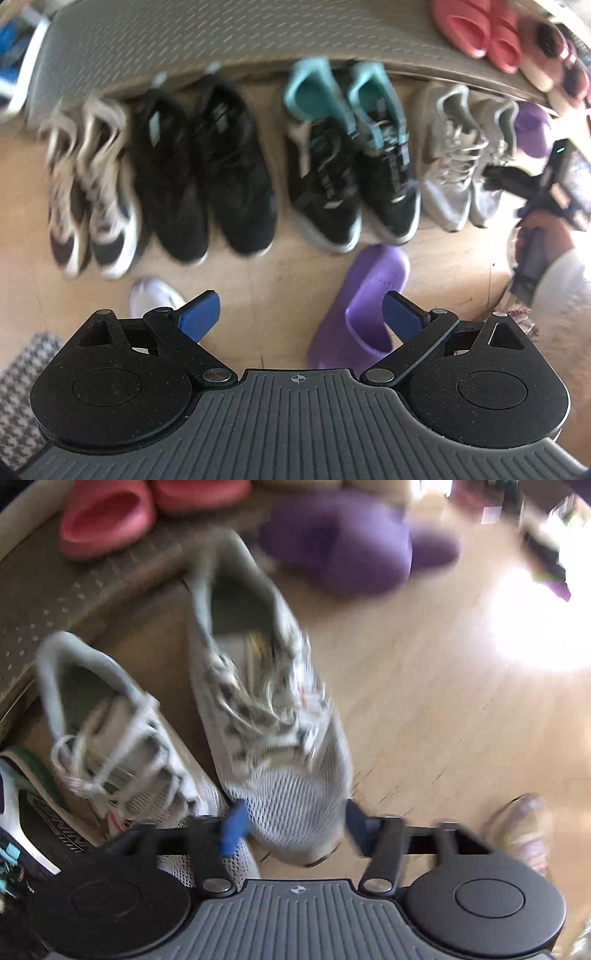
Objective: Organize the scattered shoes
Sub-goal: 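Move the left tool to the purple slide on the floor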
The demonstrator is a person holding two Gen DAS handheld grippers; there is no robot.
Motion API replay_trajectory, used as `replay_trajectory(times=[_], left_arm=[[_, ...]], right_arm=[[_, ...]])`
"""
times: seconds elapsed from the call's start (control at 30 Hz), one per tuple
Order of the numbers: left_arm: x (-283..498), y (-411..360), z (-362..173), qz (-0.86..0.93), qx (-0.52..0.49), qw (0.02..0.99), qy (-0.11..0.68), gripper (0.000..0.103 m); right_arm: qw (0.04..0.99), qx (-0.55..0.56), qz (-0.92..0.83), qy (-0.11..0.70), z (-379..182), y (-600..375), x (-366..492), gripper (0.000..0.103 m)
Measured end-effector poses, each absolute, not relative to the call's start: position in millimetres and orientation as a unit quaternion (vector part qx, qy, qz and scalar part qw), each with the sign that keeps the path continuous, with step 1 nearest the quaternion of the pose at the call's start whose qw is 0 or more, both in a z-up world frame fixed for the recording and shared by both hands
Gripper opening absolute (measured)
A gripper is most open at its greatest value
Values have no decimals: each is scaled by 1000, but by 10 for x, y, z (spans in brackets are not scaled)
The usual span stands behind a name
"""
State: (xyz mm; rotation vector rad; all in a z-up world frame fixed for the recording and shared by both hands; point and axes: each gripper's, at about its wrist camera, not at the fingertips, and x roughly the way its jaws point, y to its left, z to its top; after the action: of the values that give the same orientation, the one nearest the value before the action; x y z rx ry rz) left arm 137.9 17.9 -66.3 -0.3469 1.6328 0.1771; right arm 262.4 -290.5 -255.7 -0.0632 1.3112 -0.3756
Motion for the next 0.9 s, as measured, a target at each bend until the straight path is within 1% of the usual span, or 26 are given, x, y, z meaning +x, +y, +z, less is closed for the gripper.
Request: replay_trajectory(times=[0.07, 0.17, 0.2, 0.27, 0.3, 0.33, 0.37, 0.43, 0.47, 0.5, 0.6, 0.67, 0.73, 0.8, 0.9], left_arm=[[1197, 261, -641, 88, -180, 668, 717, 97], [916, 302, -571, 83, -191, 683, 700, 97], [833, 310, -553, 81, -190, 687, 696, 97], [707, 319, -538, 77, -176, 694, 694, 97], [607, 321, -531, 82, -157, 699, 693, 97], [504, 314, -512, 91, -136, 704, 691, 97], [424, 305, -486, 99, -120, 709, 688, 97], [286, 286, -434, 99, -104, 717, 682, 97], [157, 263, -392, 91, -101, 724, 676, 97], [25, 240, -361, 82, -103, 730, 671, 97], [-327, 241, -370, 92, -135, 730, 664, 97], [-556, 217, -425, 106, -161, 717, 670, 97], [-737, 141, -503, 110, -166, 698, 688, 97], [-801, 51, -534, 114, -149, 686, 703, 96], [-687, -145, -477, 102, -114, 705, 693, 97]], right_arm=[[789, -60, -161, 590, -2316, -2745, 2529, 76], [811, -82, -102, 570, -1734, -2404, 2408, 77], [826, -89, -74, 551, -1479, -2296, 2324, 77], [848, -95, -37, 520, -1067, -2196, 2194, 83], [861, -88, -18, 500, -755, -2235, 1993, 87], [872, -71, 0, 485, -449, -2316, 1774, 90], [876, -53, 10, 479, -272, -2399, 1613, 91], [890, 31, 43, 452, 231, -2713, 1039, 98], [893, 60, 51, 444, 377, -2781, 861, 98], [893, 120, 63, 429, 483, -2995, 525, 99], [876, 205, 58, 433, 478, -3184, -141, 99], [851, 254, 42, 458, 269, -3259, -472, 99], [807, 287, 28, 515, -38, -3241, -611, 94], [777, 285, 30, 561, -237, -3158, -664, 91], [790, 236, 45, 564, -231, -3047, -709, 92]])
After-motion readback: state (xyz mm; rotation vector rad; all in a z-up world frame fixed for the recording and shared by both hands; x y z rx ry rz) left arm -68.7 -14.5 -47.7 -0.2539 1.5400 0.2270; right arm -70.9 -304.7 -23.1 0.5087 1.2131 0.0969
